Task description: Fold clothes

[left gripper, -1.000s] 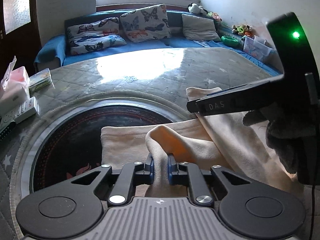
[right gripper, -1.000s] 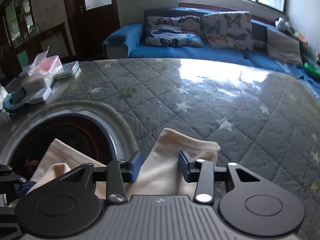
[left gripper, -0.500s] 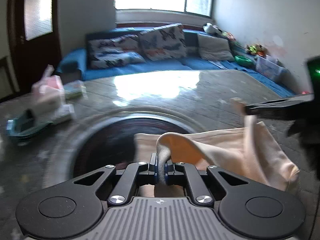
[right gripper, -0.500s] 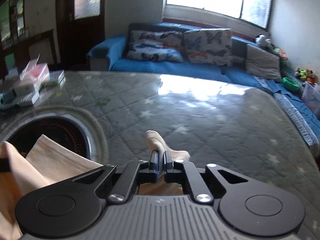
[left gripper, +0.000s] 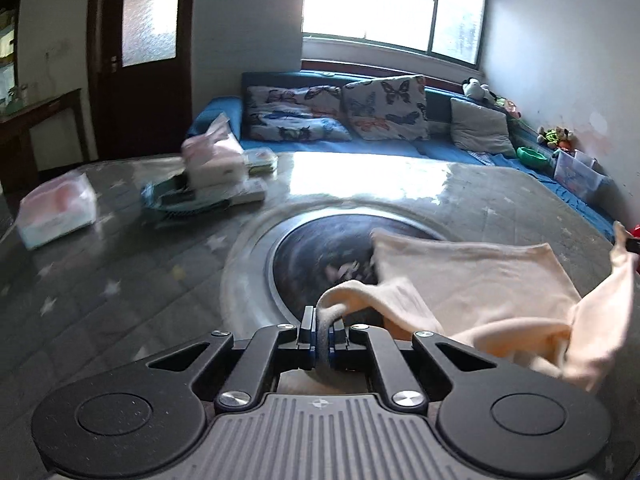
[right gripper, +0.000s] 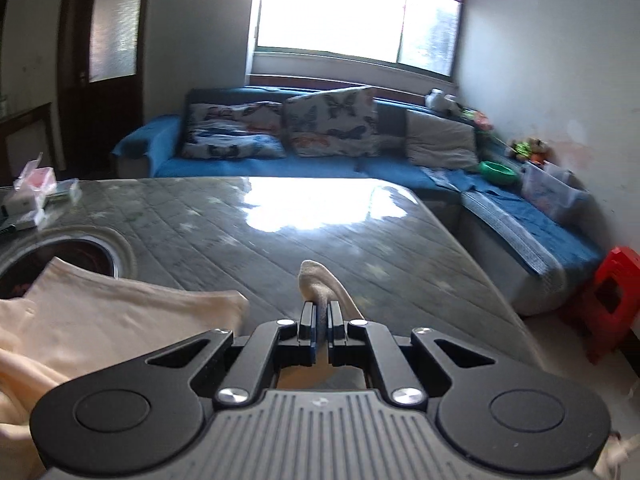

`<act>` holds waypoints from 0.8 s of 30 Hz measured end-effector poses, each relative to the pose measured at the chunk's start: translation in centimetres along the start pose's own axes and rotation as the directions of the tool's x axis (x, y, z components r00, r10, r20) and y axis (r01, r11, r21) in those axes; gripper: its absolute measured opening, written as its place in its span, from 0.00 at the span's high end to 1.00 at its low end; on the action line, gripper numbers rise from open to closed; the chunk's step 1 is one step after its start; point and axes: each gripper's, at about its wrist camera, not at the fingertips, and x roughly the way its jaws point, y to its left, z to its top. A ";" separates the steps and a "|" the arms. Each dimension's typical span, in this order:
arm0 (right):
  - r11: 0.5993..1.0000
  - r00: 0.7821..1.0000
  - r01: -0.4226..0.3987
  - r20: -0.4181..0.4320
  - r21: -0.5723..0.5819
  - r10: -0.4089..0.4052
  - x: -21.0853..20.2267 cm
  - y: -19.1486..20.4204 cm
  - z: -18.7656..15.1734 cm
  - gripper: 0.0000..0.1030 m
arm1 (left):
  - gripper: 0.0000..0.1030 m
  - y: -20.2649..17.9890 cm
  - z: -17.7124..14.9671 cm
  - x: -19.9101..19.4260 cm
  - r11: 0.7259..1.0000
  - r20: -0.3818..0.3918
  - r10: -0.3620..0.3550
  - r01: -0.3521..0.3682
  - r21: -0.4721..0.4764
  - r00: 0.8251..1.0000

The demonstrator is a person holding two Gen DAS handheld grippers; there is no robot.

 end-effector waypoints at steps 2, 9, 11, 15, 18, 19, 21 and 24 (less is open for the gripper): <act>1.000 1.000 0.029 -0.001 0.009 -0.029 -1.0 -1.0 -1.1 0.96 | 0.94 0.5 -0.8 -0.9 1.000 -0.011 0.001 -0.001 -0.009 1.000; 0.996 0.992 0.085 -0.098 0.032 -0.081 -1.0 -3.4 -3.8 0.95 | 0.90 2.2 -2.9 -1.9 1.000 -0.077 0.027 -0.027 -0.009 0.997; 0.995 0.990 0.092 -0.115 0.040 -0.087 -1.0 -3.7 -4.2 0.93 | 0.85 2.3 -3.2 -2.2 0.999 -0.087 0.034 -0.035 -0.005 0.996; 0.995 0.991 0.094 -0.101 0.022 -0.092 -1.8 -3.2 -4.1 0.87 | 0.69 1.9 -3.2 -3.1 0.998 -0.065 0.050 -0.047 0.039 0.997; 0.998 0.996 0.055 -0.076 -0.001 -0.055 -2.4 -2.0 -3.5 0.86 | 0.62 1.2 -2.8 -3.7 0.994 -0.027 0.073 -0.070 0.082 0.997; 0.999 0.997 0.031 -0.075 -0.010 -0.032 -2.6 -1.5 -3.5 0.85 | 0.59 1.0 -2.6 -3.8 0.993 -0.015 0.080 -0.078 0.093 0.997; 0.999 0.997 -0.022 -0.080 -0.028 0.020 -2.7 -0.5 -3.4 0.82 | 0.56 0.6 -2.4 -4.1 0.993 -0.002 0.061 -0.061 0.102 0.998; 0.993 0.990 -0.104 -0.106 -0.056 0.098 -2.6 1.2 -3.6 0.81 | 0.57 0.0 -2.1 -4.5 0.993 0.016 0.033 -0.034 0.116 0.999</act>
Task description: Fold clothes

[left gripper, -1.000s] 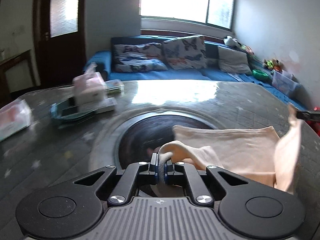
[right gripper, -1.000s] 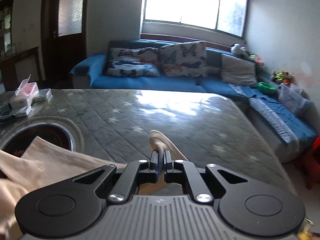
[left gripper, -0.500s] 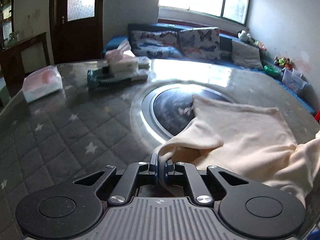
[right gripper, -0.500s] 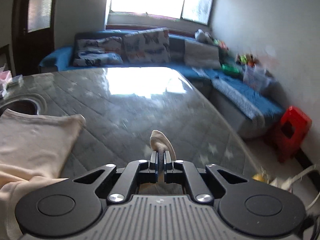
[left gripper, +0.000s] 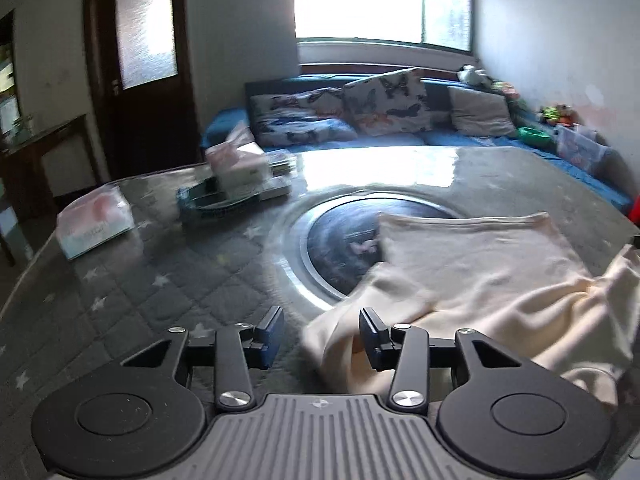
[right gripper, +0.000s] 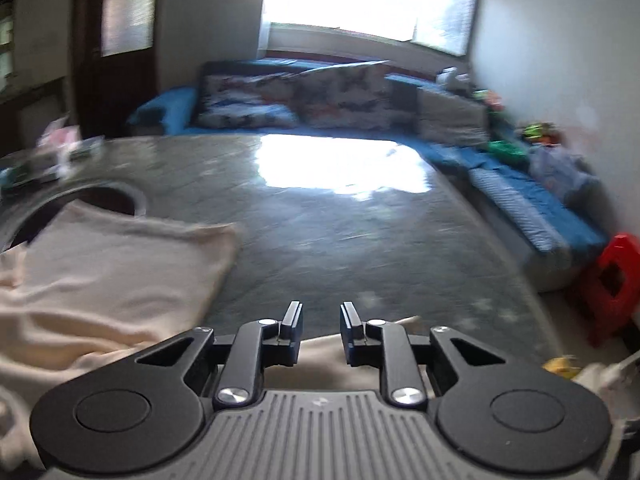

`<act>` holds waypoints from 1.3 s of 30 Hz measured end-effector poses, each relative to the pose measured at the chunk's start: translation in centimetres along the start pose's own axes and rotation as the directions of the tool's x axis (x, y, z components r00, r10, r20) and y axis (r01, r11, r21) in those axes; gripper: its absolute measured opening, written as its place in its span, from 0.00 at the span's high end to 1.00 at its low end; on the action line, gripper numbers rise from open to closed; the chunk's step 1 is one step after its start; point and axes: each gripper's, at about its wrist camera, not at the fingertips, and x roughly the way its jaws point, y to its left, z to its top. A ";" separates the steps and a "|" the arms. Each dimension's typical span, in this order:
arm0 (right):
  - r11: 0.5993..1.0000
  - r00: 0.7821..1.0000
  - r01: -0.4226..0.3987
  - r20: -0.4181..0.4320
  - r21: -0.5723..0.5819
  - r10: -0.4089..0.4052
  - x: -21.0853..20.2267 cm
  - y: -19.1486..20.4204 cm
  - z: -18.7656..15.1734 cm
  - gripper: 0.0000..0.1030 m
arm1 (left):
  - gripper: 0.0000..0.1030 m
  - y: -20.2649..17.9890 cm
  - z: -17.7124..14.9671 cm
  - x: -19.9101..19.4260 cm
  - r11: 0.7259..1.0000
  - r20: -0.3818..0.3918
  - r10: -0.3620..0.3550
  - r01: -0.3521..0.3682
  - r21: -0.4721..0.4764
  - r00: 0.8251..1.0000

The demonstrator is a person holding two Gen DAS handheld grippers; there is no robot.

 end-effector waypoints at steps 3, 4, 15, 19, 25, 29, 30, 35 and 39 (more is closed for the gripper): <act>0.999 0.998 -0.046 -0.038 -0.016 0.045 1.0 1.3 -0.3 0.80 | 0.58 -1.7 -0.2 0.1 0.997 -0.003 -0.069 0.069 0.040 0.998; 0.998 0.997 -0.053 -0.052 -0.013 0.052 1.5 1.6 -0.4 0.80 | 0.58 -2.4 -0.3 0.2 0.994 -0.010 -0.096 0.096 0.052 0.995; 0.999 0.996 -0.016 -0.088 0.052 0.020 1.8 -0.3 -2.8 0.73 | 0.63 -8.6 -2.0 2.4 0.932 -0.110 -0.313 0.328 0.153 0.943; 0.997 0.992 0.023 -0.128 0.068 -0.014 1.9 -1.7 -3.7 0.73 | 0.63 -11.0 -2.2 2.9 0.893 -0.130 -0.382 0.401 0.205 0.915; 0.998 0.987 0.038 -0.161 0.057 -0.029 0.6 -2.5 -4.6 0.72 | 0.65 -13.1 -3.1 3.6 0.836 -0.194 -0.451 0.489 0.250 0.871; 0.999 0.978 0.036 -0.206 0.034 -0.029 -0.5 -2.6 -4.9 0.72 | 0.66 -13.8 -4.2 3.6 0.786 -0.244 -0.501 0.554 0.273 0.830; 0.999 0.976 0.037 -0.216 0.013 -0.033 -0.8 -2.3 -5.0 0.72 | 0.66 -13.8 -4.3 3.4 0.777 -0.248 -0.508 0.563 0.282 0.825; 0.998 0.975 0.032 -0.218 -0.053 -0.043 -2.0 -1.3 -4.7 0.72 | 0.66 -14.0 -4.3 2.6 0.747 -0.260 -0.519 0.580 0.326 0.814; 0.999 0.986 0.000 -0.168 -0.054 -0.009 -2.5 -0.9 -3.2 0.72 | 0.66 -13.8 -2.9 2.0 0.750 -0.211 -0.533 0.573 0.330 0.819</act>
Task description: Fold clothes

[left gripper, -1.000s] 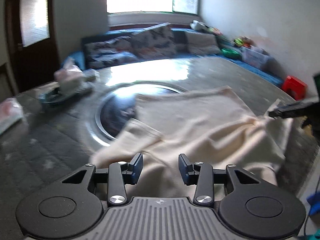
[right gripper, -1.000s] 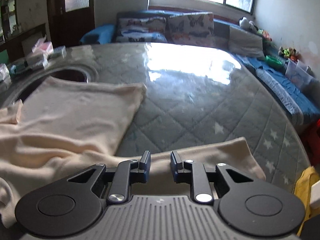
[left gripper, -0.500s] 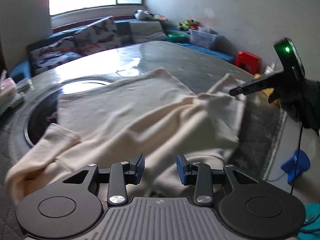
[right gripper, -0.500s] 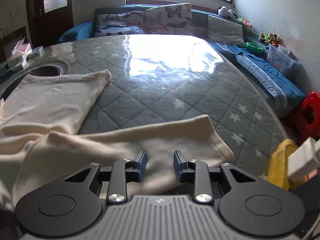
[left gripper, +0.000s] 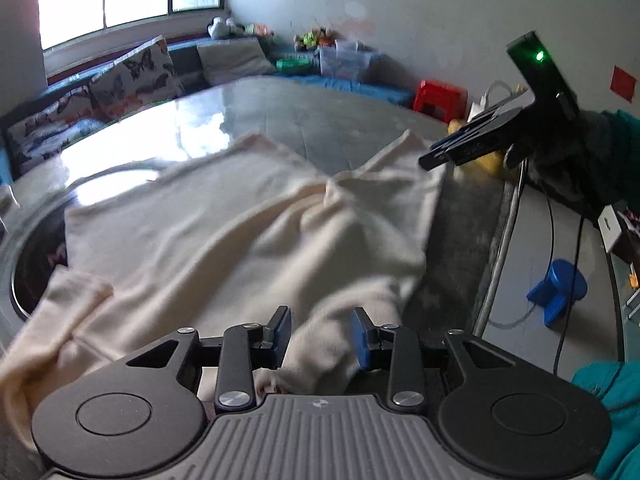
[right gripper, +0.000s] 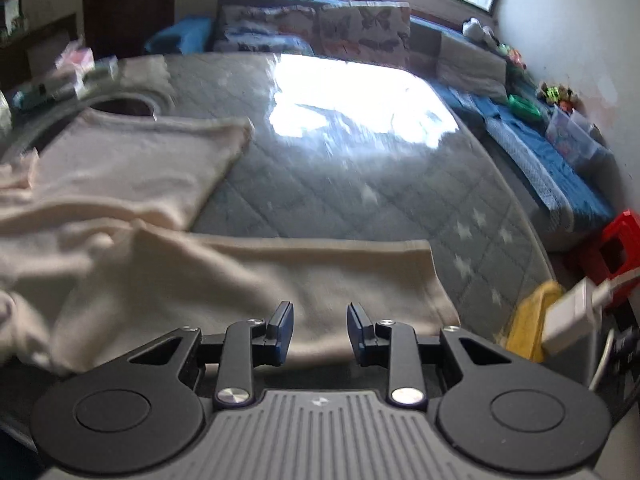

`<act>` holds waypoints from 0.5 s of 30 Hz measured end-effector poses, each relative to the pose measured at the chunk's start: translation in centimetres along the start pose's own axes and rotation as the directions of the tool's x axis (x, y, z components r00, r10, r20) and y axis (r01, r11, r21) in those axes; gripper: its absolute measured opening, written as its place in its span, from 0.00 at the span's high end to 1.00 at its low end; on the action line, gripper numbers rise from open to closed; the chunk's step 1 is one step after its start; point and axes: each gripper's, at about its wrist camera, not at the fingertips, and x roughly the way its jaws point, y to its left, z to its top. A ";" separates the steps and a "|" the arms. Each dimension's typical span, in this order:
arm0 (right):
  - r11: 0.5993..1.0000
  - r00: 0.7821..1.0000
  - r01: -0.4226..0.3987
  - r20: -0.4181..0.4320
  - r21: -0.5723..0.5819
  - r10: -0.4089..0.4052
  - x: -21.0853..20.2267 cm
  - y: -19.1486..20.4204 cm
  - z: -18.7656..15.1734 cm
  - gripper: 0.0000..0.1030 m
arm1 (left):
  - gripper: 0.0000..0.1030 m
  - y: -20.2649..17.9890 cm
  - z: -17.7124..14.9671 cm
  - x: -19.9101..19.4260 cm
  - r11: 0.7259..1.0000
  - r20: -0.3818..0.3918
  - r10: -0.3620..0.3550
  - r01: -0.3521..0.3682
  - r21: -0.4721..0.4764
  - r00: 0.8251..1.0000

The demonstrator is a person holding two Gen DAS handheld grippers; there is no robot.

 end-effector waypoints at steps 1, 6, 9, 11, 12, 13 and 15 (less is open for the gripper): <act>1.000 1.000 -0.013 0.015 -0.001 0.013 0.0 0.1 0.6 0.72 | 0.66 0.0 0.3 0.1 1.000 0.008 -0.005 0.005 -0.006 1.000; 0.996 0.994 -0.088 0.065 -0.015 0.089 0.7 1.0 3.8 0.72 | 0.66 -0.8 1.5 2.0 0.999 0.016 -0.040 0.041 -0.002 0.999; 0.990 0.987 -0.138 0.074 -0.017 0.139 1.8 1.8 5.9 0.72 | 0.66 -1.4 1.5 3.5 0.996 -0.017 -0.090 0.090 -0.004 0.996; 0.986 0.983 -0.165 0.072 -0.025 0.167 2.7 2.5 7.1 0.72 | 0.68 -1.8 1.2 4.0 0.992 -0.041 -0.127 0.127 0.001 0.991; 0.984 0.982 -0.175 0.069 -0.028 0.177 3.2 2.8 7.7 0.72 | 0.68 -2.1 1.0 4.2 0.989 -0.052 -0.144 0.145 0.006 0.988; 0.983 0.981 -0.183 0.065 -0.030 0.184 3.8 3.0 8.1 0.72 | 0.68 -2.4 0.8 4.3 0.987 -0.064 -0.161 0.162 0.011 0.985; 0.980 0.979 -0.195 0.055 -0.034 0.197 5.0 3.6 9.1 0.72 | 0.68 -2.8 0.4 4.1 0.983 -0.055 -0.175 0.177 0.039 0.983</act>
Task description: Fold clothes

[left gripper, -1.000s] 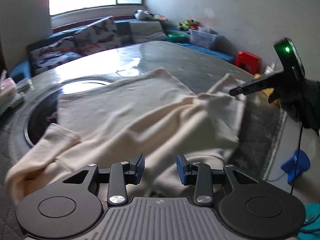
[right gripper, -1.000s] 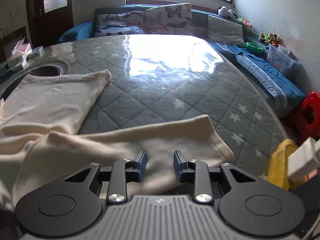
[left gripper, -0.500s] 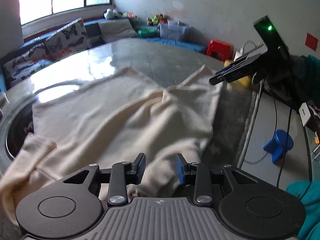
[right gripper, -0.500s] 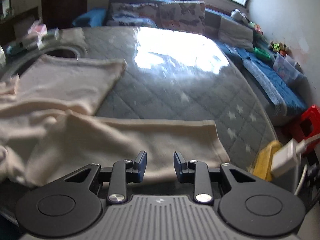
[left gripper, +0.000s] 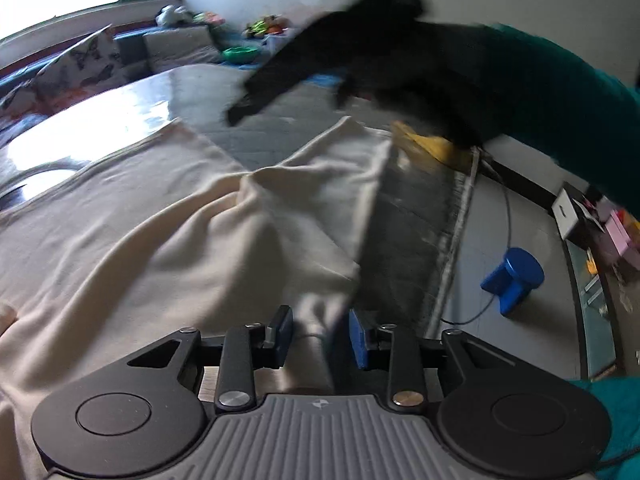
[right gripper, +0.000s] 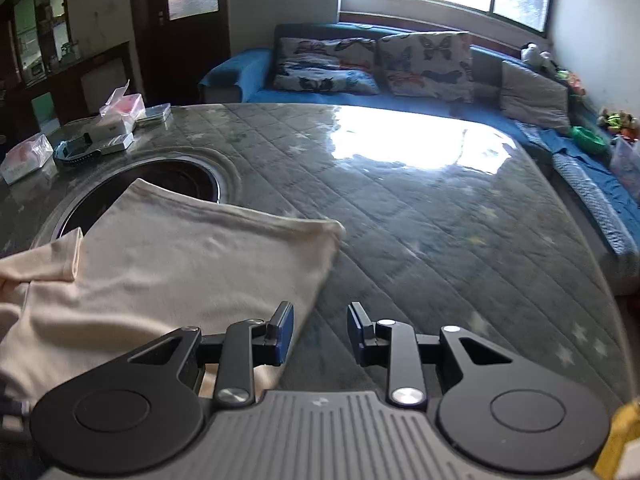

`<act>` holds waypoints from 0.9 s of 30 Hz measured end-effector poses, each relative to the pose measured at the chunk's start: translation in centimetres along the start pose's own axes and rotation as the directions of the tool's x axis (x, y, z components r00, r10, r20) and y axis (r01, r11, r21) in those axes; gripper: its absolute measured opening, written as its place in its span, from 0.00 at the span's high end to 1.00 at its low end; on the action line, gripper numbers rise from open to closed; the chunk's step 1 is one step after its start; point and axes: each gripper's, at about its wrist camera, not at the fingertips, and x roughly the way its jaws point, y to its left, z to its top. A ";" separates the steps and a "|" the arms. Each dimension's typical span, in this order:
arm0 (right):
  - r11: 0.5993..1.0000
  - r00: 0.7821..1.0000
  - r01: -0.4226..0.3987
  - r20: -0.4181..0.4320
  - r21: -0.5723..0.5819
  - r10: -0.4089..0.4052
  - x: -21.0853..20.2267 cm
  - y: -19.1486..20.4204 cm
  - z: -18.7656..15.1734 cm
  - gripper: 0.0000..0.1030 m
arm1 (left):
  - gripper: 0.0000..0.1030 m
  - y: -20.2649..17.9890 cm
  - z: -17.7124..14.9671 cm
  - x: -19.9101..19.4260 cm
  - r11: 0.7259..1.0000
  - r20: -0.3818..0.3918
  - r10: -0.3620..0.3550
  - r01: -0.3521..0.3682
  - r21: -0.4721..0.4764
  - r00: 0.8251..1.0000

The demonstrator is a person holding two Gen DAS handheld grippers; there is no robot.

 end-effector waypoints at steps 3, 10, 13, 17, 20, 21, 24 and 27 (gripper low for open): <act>1.000 1.000 -0.001 -0.022 -0.005 0.001 2.5 0.2 1.1 0.72 | 0.68 0.5 0.0 -0.2 0.999 0.001 -0.036 0.036 -0.026 0.999; 1.000 0.998 0.008 -0.061 0.006 -0.008 7.2 0.0 2.6 0.74 | 0.65 3.8 1.9 -1.9 0.993 0.038 0.022 -0.017 -0.115 0.999; 1.000 0.998 0.020 -0.059 -0.002 -0.020 8.0 -0.1 3.0 0.74 | 0.65 6.8 3.3 -3.0 0.972 0.055 0.145 -0.132 -0.196 0.988; 1.000 0.998 0.019 -0.054 -0.001 -0.019 8.6 -0.3 3.4 0.81 | 0.62 11.5 4.7 -3.9 0.892 0.026 0.342 -0.316 -0.323 0.939; 1.000 0.999 0.016 -0.048 0.007 -0.015 9.0 -0.4 3.9 0.87 | 0.62 14.7 5.2 -3.6 0.817 -0.023 0.471 -0.446 -0.365 0.882; 1.000 0.999 0.014 -0.045 0.010 -0.014 9.2 -0.4 4.0 0.87 | 0.61 15.8 5.3 -3.4 0.790 -0.042 0.509 -0.486 -0.373 0.860; 1.000 0.999 0.011 -0.039 0.015 -0.010 9.6 -0.4 4.4 0.92 | 0.58 18.7 5.5 -2.9 0.726 -0.091 0.574 -0.558 -0.403 0.813; 1.000 0.999 0.011 -0.031 0.015 -0.010 10.1 -0.2 5.0 0.94 | 0.58 21.2 5.1 -2.7 0.702 -0.121 0.588 -0.579 -0.414 0.800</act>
